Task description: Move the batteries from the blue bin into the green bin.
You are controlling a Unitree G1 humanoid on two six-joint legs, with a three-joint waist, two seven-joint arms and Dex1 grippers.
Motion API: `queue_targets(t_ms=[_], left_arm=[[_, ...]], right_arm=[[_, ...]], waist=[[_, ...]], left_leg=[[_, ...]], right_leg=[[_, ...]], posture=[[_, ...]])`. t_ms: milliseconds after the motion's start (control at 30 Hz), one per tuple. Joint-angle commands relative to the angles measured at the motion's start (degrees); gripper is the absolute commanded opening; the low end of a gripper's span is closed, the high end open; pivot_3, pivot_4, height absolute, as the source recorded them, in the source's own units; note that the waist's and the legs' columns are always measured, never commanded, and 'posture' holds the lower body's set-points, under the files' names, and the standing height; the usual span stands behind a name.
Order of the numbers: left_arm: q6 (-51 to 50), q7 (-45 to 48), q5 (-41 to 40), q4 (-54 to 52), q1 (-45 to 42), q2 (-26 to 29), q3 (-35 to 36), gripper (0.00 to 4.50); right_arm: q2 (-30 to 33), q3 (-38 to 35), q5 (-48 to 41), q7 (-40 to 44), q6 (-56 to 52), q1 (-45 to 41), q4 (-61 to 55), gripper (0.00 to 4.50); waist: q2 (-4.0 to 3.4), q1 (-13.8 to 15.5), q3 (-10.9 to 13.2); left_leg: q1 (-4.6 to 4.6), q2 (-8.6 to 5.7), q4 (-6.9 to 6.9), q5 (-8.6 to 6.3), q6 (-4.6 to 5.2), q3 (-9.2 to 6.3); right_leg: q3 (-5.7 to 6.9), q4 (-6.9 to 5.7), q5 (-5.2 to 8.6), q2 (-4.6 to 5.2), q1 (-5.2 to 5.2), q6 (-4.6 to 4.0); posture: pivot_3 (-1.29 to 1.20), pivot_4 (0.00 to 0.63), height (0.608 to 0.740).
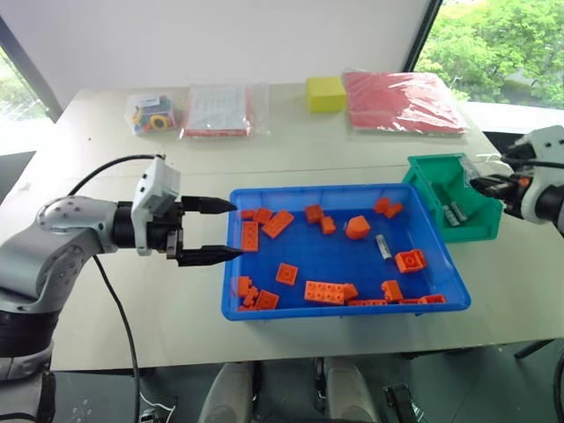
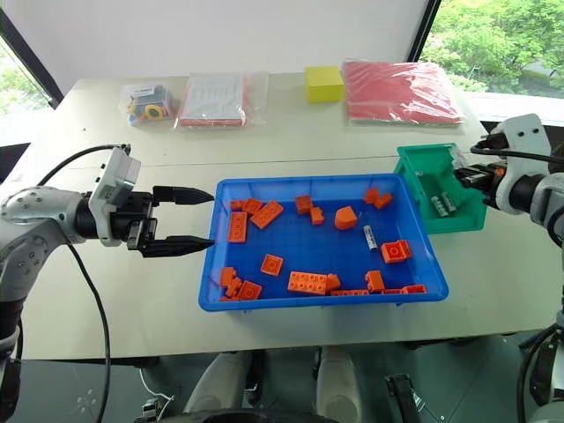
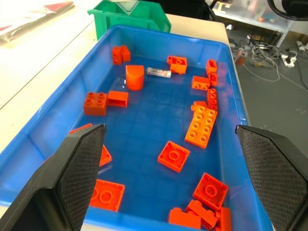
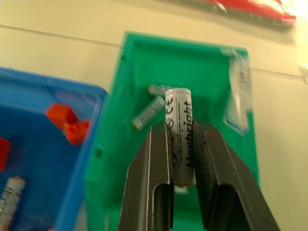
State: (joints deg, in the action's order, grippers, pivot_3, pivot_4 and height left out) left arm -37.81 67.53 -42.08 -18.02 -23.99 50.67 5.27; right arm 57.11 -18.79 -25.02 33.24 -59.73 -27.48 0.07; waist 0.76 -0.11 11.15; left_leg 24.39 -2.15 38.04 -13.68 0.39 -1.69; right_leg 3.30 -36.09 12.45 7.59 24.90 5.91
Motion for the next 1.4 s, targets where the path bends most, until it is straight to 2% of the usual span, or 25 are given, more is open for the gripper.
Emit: queue_targets(t_ms=[33, 133, 267, 367, 567, 867, 1167, 1267, 1400], left_arm=[[1.21, 0.55, 0.36, 0.08, -1.72, -0.13, 0.17, 4.50], [1.17, 0.63, 0.45, 0.03, -1.93, -0.24, 0.26, 4.50], [1.26, 0.72, 0.35, -0.25, -1.49, 0.07, 0.64, 4.50], [1.05, 0.60, 0.21, -0.52, -1.18, 0.22, 0.93, 4.50], [0.72, 0.38, -0.03, -0.86, -1.20, 0.05, 0.76, 4.50], [0.04, 0.09, -0.54, -1.36, -1.21, -0.02, 0.65, 4.50], [-0.63, -0.18, -0.99, -1.97, -1.39, -0.26, 0.71, 4.50], [-0.60, -0.29, -1.04, -2.04, -1.36, -0.20, 0.83, 4.50], [-0.66, -0.62, -1.19, -2.22, -1.28, -0.23, 0.96, 4.50]], right_arm=[[-1.04, -0.29, 1.35, -0.53, 4.80, -1.12, -0.63, 1.95], [-1.14, -0.01, 1.84, -0.29, 6.33, -1.22, -0.85, 3.43], [-0.46, -1.71, -1.16, 2.13, 3.87, -0.74, -4.48, 3.43], [-2.56, -3.13, -9.48, 4.25, -5.22, 2.64, -15.83, 3.43], [-9.74, -2.22, -15.69, -0.83, -14.59, 7.20, -28.42, 3.43], [-16.21, 0.93, -14.02, -8.38, -17.60, 13.65, -31.35, 3.43], [-18.23, 9.05, -7.22, -10.63, -9.50, 15.58, -25.86, 3.43], [-18.30, 9.64, -6.62, -10.07, -7.85, 15.63, -25.55, 2.55], [-18.12, 8.51, -7.56, -9.58, -8.75, 15.11, -26.87, 0.53]], waist=[[0.00, -0.28, 0.00], [0.00, -0.46, 0.00], [-0.01, -0.42, 0.01], [0.00, -0.37, 0.00], [0.04, -0.27, 0.00], [0.04, 0.91, 0.00], [0.06, 0.77, -0.01], [0.07, 0.81, -0.01], [0.07, 0.81, -0.01]], left_leg=[[0.00, 0.00, 0.01, 0.00, 0.00, -0.01], [0.01, -0.01, 0.02, 0.00, 0.00, -0.02], [0.02, -0.01, 0.02, 0.00, 0.00, -0.04], [0.03, 0.00, 0.01, 0.00, 0.00, -0.09], [0.03, -0.02, 0.04, -0.01, 0.01, -0.13], [0.03, -0.03, 0.05, -0.01, 0.01, -0.12], [0.02, -0.02, 0.05, -0.01, 0.01, -0.11], [0.01, -0.02, 0.05, -0.01, 0.01, -0.12], [0.01, -0.02, 0.05, -0.01, 0.01, -0.13]], right_leg=[[0.00, -0.01, 0.00, 0.00, 0.00, 0.00], [0.00, 0.00, -0.04, 0.01, 0.00, 0.07], [0.00, 0.01, -0.09, 0.01, 0.00, 0.17], [0.01, 0.01, -0.08, 0.00, 0.01, 0.17], [0.01, 0.03, -0.06, 0.03, -0.03, 0.15], [0.01, 0.03, 0.01, 0.03, -0.01, 0.01], [0.01, 0.04, 0.01, 0.01, -0.02, 0.00], [0.01, 0.03, 0.01, 0.01, -0.03, 0.00], [0.01, 0.03, 0.01, 0.00, -0.03, 0.01]], posture=[[0.00, 0.150, 0.692], [0.00, 0.150, 0.692], [0.00, 0.150, 0.692], [0.00, 0.150, 0.692], [0.00, 0.150, 0.692], [0.00, 0.150, 0.692], [0.00, 0.150, 0.692], [0.00, 0.150, 0.692], [0.00, 0.150, 0.692]])
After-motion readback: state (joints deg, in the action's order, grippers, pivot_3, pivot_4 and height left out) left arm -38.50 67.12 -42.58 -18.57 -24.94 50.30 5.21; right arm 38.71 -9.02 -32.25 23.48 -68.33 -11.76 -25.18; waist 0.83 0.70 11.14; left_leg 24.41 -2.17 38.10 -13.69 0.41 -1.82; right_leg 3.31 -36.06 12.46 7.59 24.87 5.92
